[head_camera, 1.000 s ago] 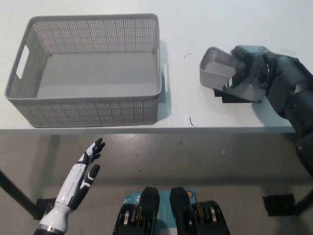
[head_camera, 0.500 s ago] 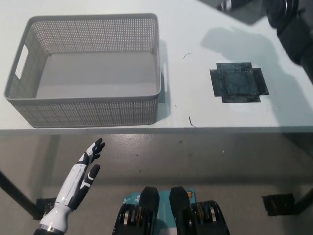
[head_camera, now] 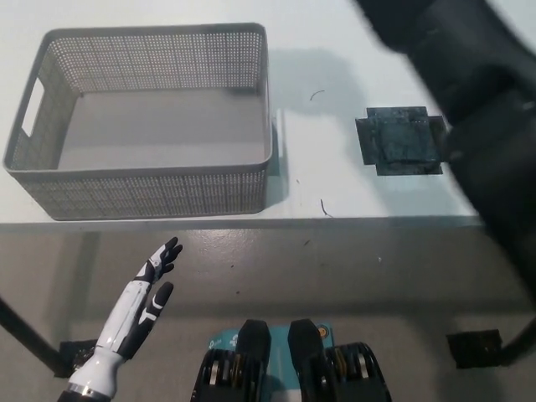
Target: Use the right hand to pick up a small rectangular container and put it into a bigger container on the left side
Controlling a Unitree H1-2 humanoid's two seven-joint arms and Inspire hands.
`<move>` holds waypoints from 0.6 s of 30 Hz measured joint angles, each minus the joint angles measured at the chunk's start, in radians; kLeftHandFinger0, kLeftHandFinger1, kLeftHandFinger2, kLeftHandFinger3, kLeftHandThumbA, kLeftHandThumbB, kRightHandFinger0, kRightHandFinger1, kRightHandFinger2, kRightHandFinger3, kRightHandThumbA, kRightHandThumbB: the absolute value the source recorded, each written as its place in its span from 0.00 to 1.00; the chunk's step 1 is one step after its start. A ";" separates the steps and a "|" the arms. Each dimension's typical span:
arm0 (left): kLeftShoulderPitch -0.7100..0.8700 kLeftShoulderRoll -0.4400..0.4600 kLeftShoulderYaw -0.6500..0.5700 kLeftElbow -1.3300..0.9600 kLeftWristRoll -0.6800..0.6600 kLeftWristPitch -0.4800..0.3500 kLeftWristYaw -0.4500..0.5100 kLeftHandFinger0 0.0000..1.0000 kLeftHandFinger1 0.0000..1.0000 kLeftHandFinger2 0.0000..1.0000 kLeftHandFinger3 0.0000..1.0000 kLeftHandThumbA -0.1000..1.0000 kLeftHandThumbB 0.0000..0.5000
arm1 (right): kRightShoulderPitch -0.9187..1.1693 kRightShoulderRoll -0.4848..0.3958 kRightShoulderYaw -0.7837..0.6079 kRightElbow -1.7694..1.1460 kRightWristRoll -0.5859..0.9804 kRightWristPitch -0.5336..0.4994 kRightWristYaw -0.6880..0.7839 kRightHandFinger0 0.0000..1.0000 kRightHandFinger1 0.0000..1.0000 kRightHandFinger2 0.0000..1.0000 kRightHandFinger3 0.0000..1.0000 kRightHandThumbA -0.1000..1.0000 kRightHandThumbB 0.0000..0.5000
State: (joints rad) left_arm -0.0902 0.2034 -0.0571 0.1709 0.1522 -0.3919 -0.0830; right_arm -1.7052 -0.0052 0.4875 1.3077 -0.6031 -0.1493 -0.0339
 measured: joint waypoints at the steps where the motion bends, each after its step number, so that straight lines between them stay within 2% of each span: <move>1: 0.000 0.000 0.000 0.000 0.000 0.000 -0.001 1.00 1.00 1.00 1.00 1.00 0.35 | 0.000 0.027 0.000 0.008 0.000 0.000 -0.004 0.00 0.40 0.78 0.71 0.00 0.49; 5: 0.002 0.003 -0.002 -0.004 0.004 0.000 -0.003 1.00 1.00 1.00 1.00 1.00 0.33 | 0.001 0.117 0.007 0.061 -0.002 0.012 -0.016 0.00 0.41 0.77 0.73 0.00 0.52; 6: 0.003 0.004 -0.003 -0.005 0.005 0.000 -0.004 1.00 1.00 1.00 1.00 1.00 0.32 | 0.001 0.134 0.008 0.072 -0.002 0.014 -0.020 0.00 0.38 0.74 0.71 0.00 0.53; 8: 0.003 0.004 -0.007 -0.005 0.008 0.000 -0.007 1.00 1.00 1.00 1.00 1.00 0.31 | 0.003 0.164 0.008 0.090 -0.002 0.018 -0.025 0.00 0.23 0.60 0.65 0.00 0.54; 10: 0.000 0.005 -0.010 -0.005 0.010 0.000 -0.010 1.00 1.00 1.00 1.00 1.00 0.32 | 0.003 0.179 0.008 0.104 -0.001 0.028 -0.027 0.00 0.19 0.51 0.54 0.00 0.54; 11: -0.001 0.005 -0.011 -0.006 0.011 0.001 -0.012 1.00 1.00 1.00 1.00 1.00 0.33 | 0.004 0.184 0.007 0.109 -0.001 0.032 -0.027 0.00 0.11 0.42 0.40 0.00 0.56; 12: -0.002 0.006 -0.011 -0.006 0.011 0.001 -0.015 1.00 1.00 1.00 1.00 1.00 0.33 | 0.006 0.187 0.006 0.114 0.000 0.037 -0.028 0.00 0.08 0.40 0.37 0.00 0.56; 13: -0.003 0.006 -0.012 -0.006 0.011 0.001 -0.016 1.00 1.00 1.00 1.00 1.00 0.31 | 0.007 0.189 0.005 0.119 0.000 0.044 -0.028 0.00 0.06 0.36 0.27 0.00 0.58; 14: -0.002 0.008 -0.014 -0.007 0.012 0.001 -0.018 1.00 1.00 1.00 1.00 1.00 0.31 | 0.012 0.192 0.005 0.123 0.001 0.052 -0.028 0.00 0.06 0.36 0.26 0.00 0.58; 15: -0.003 0.010 -0.016 -0.009 0.014 0.002 -0.018 1.00 1.00 1.00 1.00 1.00 0.32 | 0.016 0.195 0.005 0.125 0.000 0.057 -0.029 0.00 0.10 0.40 0.32 0.00 0.56; 16: -0.003 0.013 -0.018 -0.011 0.015 0.003 -0.019 1.00 1.00 1.00 1.00 1.00 0.30 | 0.024 0.197 0.006 0.127 0.000 0.061 -0.029 0.10 0.20 0.47 0.49 0.00 0.56; 17: -0.005 0.015 -0.020 -0.015 0.017 0.004 -0.020 1.00 1.00 1.00 1.00 1.00 0.29 | 0.032 0.199 0.010 0.128 -0.001 0.065 -0.030 0.07 0.15 0.38 0.49 0.00 0.55; 18: -0.009 0.017 -0.022 -0.016 0.019 0.005 -0.021 1.00 1.00 1.00 1.00 1.00 0.27 | 0.041 0.200 0.016 0.131 -0.003 0.070 -0.030 0.01 0.10 0.29 0.56 0.00 0.57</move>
State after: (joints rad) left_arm -0.0988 0.2209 -0.0788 0.1545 0.1714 -0.3866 -0.1037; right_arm -1.6642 0.1953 0.5032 1.4387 -0.6056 -0.0794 -0.0638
